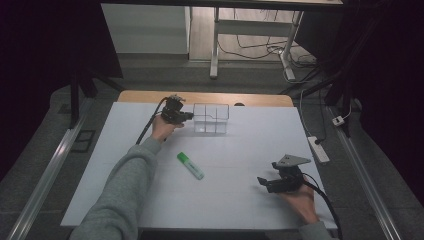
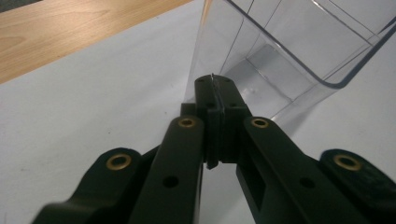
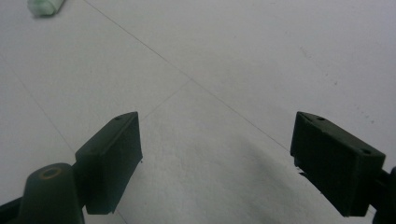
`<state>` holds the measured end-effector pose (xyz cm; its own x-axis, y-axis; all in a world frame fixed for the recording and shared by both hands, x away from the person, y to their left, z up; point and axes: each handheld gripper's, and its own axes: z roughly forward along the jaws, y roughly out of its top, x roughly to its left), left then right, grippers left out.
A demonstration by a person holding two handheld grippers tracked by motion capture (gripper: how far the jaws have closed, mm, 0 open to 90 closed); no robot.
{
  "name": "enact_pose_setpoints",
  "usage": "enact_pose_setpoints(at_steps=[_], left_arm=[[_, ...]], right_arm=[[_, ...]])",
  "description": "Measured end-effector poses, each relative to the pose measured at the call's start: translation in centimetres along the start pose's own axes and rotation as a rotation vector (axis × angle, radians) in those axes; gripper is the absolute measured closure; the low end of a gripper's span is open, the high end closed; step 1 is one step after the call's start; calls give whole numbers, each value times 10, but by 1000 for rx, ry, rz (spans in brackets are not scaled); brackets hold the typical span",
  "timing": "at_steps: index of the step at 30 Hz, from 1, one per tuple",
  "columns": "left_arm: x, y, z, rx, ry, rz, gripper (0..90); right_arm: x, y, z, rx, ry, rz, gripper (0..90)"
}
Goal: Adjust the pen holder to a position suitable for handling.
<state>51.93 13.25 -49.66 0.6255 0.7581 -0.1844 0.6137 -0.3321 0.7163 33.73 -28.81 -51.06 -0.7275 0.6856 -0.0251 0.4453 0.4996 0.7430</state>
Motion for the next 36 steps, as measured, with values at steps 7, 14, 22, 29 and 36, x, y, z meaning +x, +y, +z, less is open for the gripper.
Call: enact_pose_setpoints(at_steps=[7, 14, 22, 29, 36], left_arm=[[-3, 2, 0, -3, -5, 11, 892], [0, 0, -18, -25, 20, 21, 893], [1, -25, -55, -48, 44, 42, 891], [-6, -54, -83, -17, 56, 78, 675], [-21, -86, -115, -42, 68, 74, 400]], right_arm=[[0, 0, 0, 2, 1, -2, 159], [0, 0, -1, -6, 0, 1, 159], [0, 0, -2, -12, 1, 3, 161], [1, 1, -1, -18, 3, 4, 162], [2, 3, -2, -24, 2, 2, 163]])
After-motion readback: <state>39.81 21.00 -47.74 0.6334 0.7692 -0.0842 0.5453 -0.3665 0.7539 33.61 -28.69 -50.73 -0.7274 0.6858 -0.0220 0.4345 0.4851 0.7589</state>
